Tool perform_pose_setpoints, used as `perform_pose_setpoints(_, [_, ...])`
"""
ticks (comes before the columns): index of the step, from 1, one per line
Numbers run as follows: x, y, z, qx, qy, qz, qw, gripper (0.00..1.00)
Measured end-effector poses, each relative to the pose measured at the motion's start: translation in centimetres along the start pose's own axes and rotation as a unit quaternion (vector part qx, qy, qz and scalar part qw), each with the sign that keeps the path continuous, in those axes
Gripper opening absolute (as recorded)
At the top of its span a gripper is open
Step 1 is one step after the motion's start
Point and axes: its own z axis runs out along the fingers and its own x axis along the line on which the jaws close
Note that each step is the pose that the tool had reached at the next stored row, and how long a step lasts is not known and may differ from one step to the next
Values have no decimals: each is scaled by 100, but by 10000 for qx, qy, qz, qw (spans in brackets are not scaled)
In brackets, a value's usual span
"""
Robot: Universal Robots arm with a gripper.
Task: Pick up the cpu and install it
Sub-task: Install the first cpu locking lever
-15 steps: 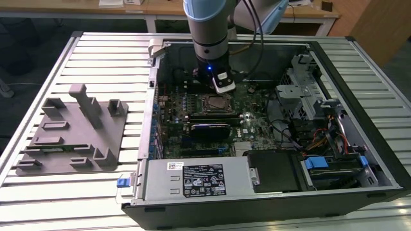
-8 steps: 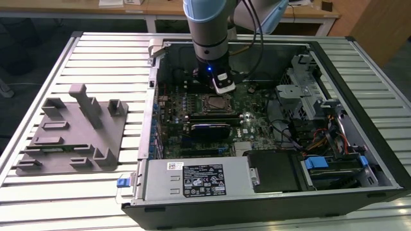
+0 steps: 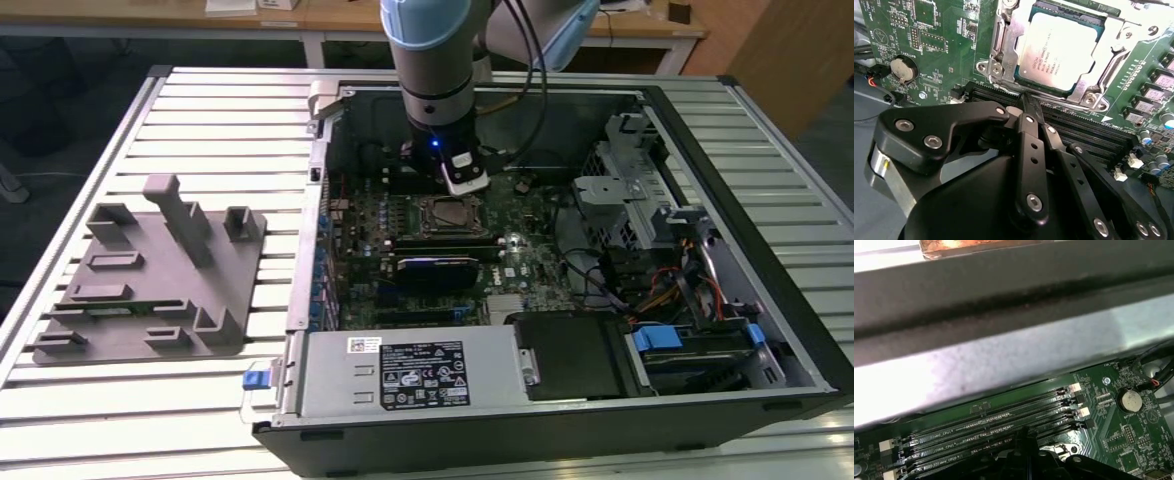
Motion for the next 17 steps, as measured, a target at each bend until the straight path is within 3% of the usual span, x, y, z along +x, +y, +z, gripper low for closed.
perform_pose_setpoints(4, [-3,6,-25,31,-9,-7,10000,11])
perform_pose_setpoints(12, [-21,45,-173,88,-25,-17,10000,11])
perform_pose_setpoints(14, [-26,55,-206,141,-41,-28,9999,11])
perform_pose_setpoints(15, [-27,57,-216,195,-55,-39,9998,11])
perform_pose_setpoints(17, [-28,58,-223,360,-101,-71,9993,11])
